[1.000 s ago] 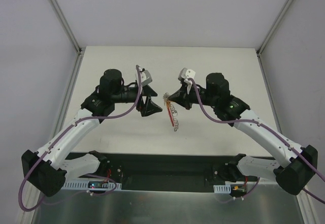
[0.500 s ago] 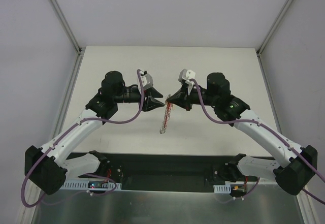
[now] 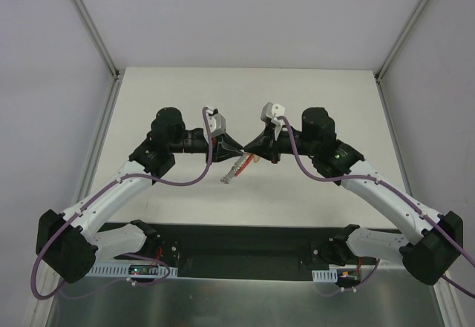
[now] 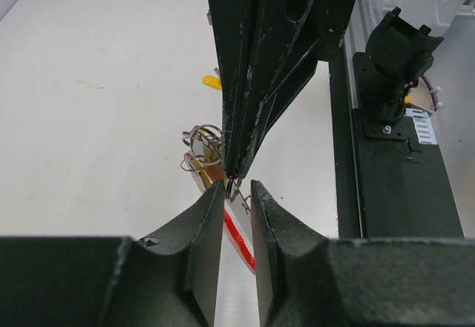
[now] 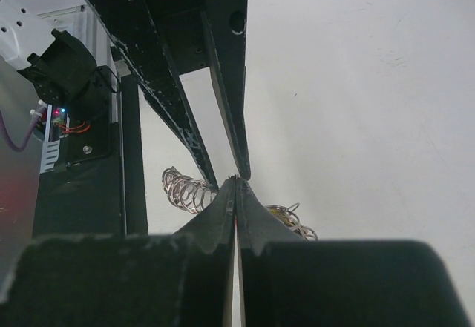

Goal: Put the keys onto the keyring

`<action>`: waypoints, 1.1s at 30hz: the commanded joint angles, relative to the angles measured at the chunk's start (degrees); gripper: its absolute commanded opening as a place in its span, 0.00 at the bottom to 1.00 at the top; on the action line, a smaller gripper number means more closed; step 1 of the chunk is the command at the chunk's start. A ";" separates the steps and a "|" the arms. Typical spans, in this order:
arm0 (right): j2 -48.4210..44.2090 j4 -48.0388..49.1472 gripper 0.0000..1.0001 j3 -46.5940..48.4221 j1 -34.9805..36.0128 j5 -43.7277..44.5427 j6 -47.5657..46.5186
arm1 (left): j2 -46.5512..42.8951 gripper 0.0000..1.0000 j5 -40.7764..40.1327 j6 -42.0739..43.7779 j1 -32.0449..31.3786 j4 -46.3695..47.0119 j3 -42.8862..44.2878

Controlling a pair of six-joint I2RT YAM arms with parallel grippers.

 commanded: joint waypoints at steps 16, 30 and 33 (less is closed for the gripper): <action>-2.67 4.96 0.05 0.35 -0.28 -2.02 1.75 | 1.47 0.00 3.34 -0.47 -0.91 3.06 0.32; -7.86 10.40 0.38 -7.99 -2.48 1.33 7.03 | -4.60 0.00 -5.53 -14.34 -0.99 26.60 -13.21; -7.51 11.99 0.37 -9.58 -2.57 0.36 7.29 | -5.56 0.00 -6.85 -17.68 -0.99 32.31 -15.50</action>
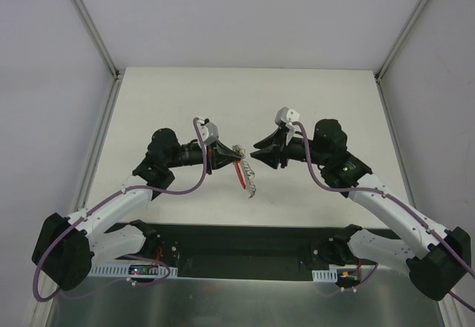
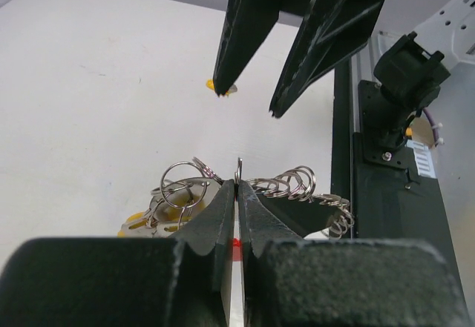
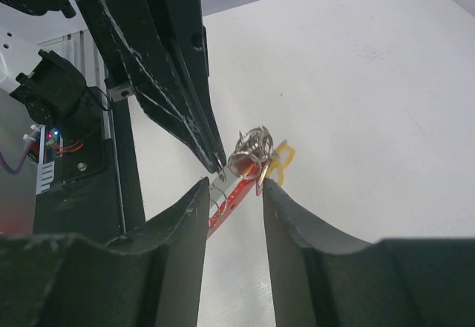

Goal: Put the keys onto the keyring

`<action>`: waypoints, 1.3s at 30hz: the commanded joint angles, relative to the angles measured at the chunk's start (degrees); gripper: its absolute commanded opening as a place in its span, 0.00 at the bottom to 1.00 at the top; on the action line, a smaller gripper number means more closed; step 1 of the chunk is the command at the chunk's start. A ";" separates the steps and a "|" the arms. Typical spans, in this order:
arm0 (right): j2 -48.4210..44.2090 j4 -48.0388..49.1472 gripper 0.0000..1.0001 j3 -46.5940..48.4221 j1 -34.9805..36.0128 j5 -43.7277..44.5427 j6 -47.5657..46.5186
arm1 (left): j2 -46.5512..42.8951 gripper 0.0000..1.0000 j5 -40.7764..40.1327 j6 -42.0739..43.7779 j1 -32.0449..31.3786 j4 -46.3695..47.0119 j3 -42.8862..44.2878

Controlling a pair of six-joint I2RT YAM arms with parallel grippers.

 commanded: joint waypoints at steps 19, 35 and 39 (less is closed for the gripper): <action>3.18 9.78 0.31 -0.88 -0.60 -8.22 2.29 | -2.31 0.00 -3.52 -15.14 -1.22 26.71 -4.81; 2.04 10.49 0.31 0.00 -0.51 -10.24 2.73 | -0.90 0.00 -3.16 -15.32 -1.92 26.97 -4.28; 1.68 10.49 0.32 0.09 -0.51 -9.80 2.56 | -0.55 0.00 -2.99 -15.32 -2.01 26.97 -4.11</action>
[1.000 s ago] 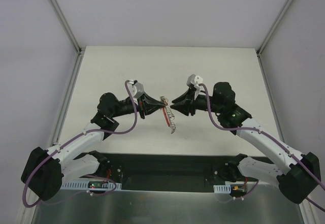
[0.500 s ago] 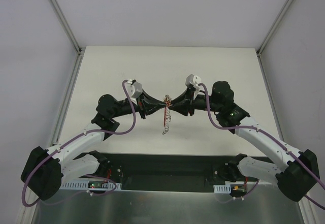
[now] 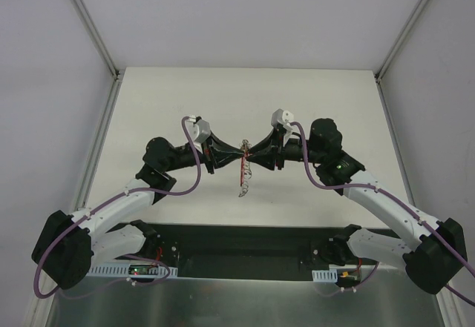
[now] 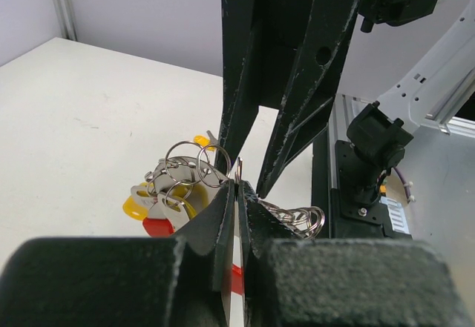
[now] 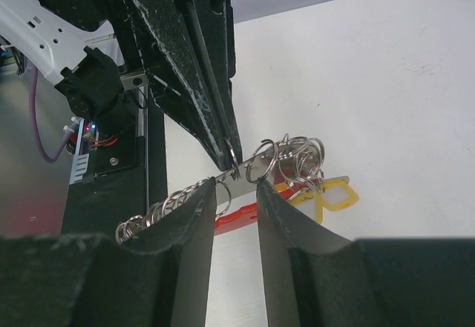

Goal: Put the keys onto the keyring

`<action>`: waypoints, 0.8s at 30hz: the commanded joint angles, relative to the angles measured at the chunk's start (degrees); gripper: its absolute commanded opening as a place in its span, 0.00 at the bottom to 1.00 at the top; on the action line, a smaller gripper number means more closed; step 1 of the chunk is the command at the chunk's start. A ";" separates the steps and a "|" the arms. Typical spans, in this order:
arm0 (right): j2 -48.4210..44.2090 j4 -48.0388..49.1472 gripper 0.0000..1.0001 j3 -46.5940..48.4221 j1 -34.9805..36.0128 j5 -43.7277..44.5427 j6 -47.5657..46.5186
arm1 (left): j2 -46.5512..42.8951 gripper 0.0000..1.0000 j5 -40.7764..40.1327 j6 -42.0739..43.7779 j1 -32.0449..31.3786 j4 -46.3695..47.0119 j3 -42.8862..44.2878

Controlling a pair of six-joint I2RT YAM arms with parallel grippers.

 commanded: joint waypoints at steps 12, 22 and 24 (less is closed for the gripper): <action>-1.05 4.44 0.26 2.74 -0.14 -3.36 0.46 | -0.14 0.00 1.23 -0.98 -1.11 6.01 1.07; -0.87 4.53 0.17 3.35 -0.23 -4.77 1.16 | 0.22 0.00 1.85 -1.25 -1.20 6.36 0.90; -0.87 4.53 0.17 3.44 -0.14 -4.86 1.43 | 0.13 0.00 1.94 -1.16 -1.20 6.36 0.81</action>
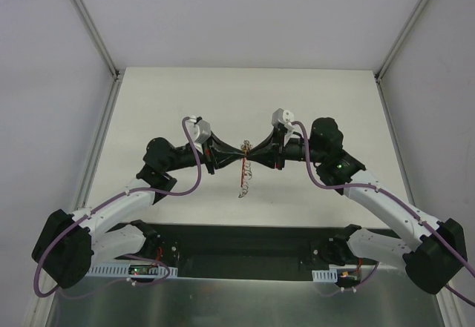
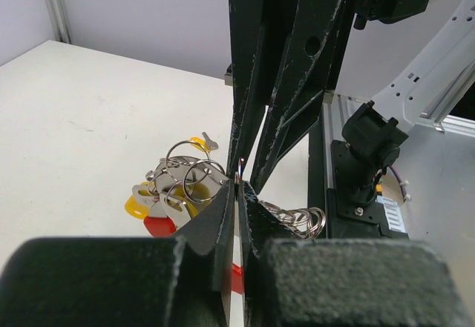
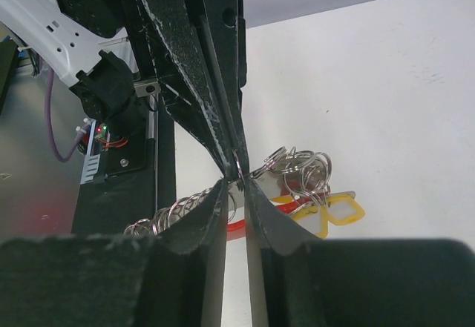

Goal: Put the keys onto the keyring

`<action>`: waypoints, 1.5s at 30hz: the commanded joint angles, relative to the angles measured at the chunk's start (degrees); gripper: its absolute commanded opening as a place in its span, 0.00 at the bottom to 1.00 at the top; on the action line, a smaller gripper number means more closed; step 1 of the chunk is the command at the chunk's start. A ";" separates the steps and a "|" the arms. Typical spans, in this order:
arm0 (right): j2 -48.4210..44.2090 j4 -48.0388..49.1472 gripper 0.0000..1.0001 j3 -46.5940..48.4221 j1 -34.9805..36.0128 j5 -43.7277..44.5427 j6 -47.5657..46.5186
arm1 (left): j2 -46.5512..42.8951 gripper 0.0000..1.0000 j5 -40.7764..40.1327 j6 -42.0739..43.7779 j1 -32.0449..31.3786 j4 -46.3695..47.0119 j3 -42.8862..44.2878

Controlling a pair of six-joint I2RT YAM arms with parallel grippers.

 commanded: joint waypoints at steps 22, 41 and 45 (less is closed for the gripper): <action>0.03 -16.44 0.01 10.33 0.03 -2.01 -10.40 | -5.65 0.48 2.25 17.07 -0.59 -21.39 6.34; 2.75 -27.09 0.01 14.82 2.23 0.63 -17.71 | -3.72 0.31 7.34 22.62 -0.77 -28.70 12.06; 3.02 -27.09 0.01 14.91 2.41 0.71 -17.71 | -2.75 0.30 8.22 22.18 -1.29 -28.79 12.15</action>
